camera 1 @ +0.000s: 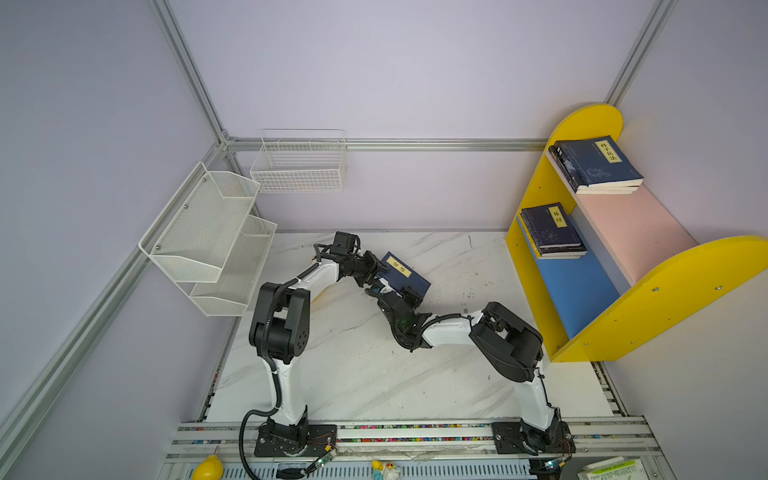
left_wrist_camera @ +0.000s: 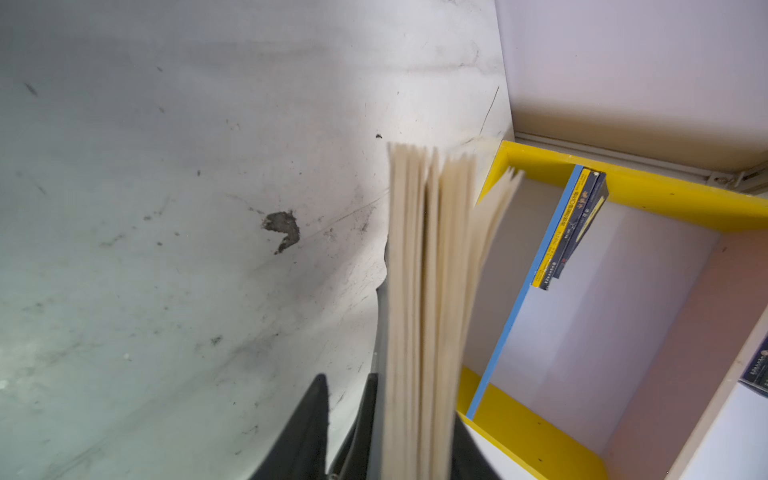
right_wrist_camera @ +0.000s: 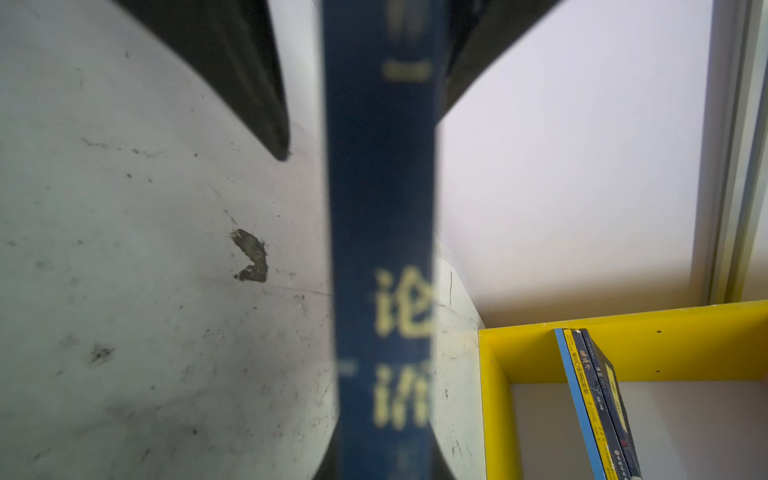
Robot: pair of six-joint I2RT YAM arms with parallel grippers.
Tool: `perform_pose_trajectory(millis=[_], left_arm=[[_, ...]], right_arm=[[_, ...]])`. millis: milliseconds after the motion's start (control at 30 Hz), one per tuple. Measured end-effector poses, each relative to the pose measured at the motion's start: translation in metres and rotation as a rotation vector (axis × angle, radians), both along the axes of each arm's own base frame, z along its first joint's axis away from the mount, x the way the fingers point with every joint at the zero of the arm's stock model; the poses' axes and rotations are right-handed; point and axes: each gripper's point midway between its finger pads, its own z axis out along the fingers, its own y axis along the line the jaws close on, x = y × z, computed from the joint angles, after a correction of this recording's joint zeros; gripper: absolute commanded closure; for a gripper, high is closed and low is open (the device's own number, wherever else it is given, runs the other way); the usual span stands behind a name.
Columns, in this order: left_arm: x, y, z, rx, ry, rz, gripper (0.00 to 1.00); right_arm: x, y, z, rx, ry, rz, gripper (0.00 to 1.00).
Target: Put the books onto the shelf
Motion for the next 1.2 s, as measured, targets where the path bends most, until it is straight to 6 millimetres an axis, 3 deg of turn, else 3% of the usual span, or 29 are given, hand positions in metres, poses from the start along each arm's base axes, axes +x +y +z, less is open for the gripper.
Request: perform_pose_trajectory(millis=[167, 300, 333, 467, 500, 700, 800, 900, 1033, 1133, 1200], left_arm=[[0.002, -0.004, 0.004, -0.021, -0.017, -0.012, 0.96], [0.003, -0.005, 0.006, -0.031, -0.030, -0.018, 1.00], [0.004, -0.005, 0.007, -0.033, -0.032, -0.018, 1.00], [0.009, -0.002, 0.010, -0.042, -0.044, 0.002, 1.00], [0.012, 0.000, 0.012, -0.047, -0.051, 0.011, 1.00], [0.032, 0.031, 0.015, -0.043, -0.085, 0.087, 1.00], [0.051, 0.049, 0.022, -0.022, -0.124, 0.130, 1.00], [0.069, 0.062, 0.043, -0.010, -0.200, 0.156, 1.00], [0.083, 0.063, 0.073, -0.022, -0.314, 0.141, 1.00], [0.082, 0.058, 0.081, -0.044, -0.348, 0.107, 1.00], [0.079, 0.055, 0.083, -0.055, -0.363, 0.079, 1.00]], right_arm=[[0.001, 0.001, 0.000, 0.014, -0.026, -0.020, 0.89], [0.002, 0.000, 0.002, 0.032, -0.029, -0.034, 0.82], [0.002, 0.000, 0.002, 0.041, -0.027, -0.038, 0.77], [0.001, 0.006, -0.003, 0.107, 0.012, -0.037, 0.36], [0.000, 0.008, -0.005, 0.122, 0.032, -0.032, 0.31], [-0.020, 0.026, -0.017, 0.314, 0.273, 0.041, 0.25], [-0.033, 0.029, -0.003, 0.474, 0.386, 0.065, 0.24], [-0.041, 0.029, 0.019, 0.671, 0.492, 0.089, 0.21], [-0.024, -0.001, 0.045, 1.019, 0.621, 0.078, 0.15], [0.000, -0.041, 0.053, 1.287, 0.659, 0.019, 0.13], [0.007, -0.056, 0.057, 1.433, 0.683, 0.000, 0.11]])
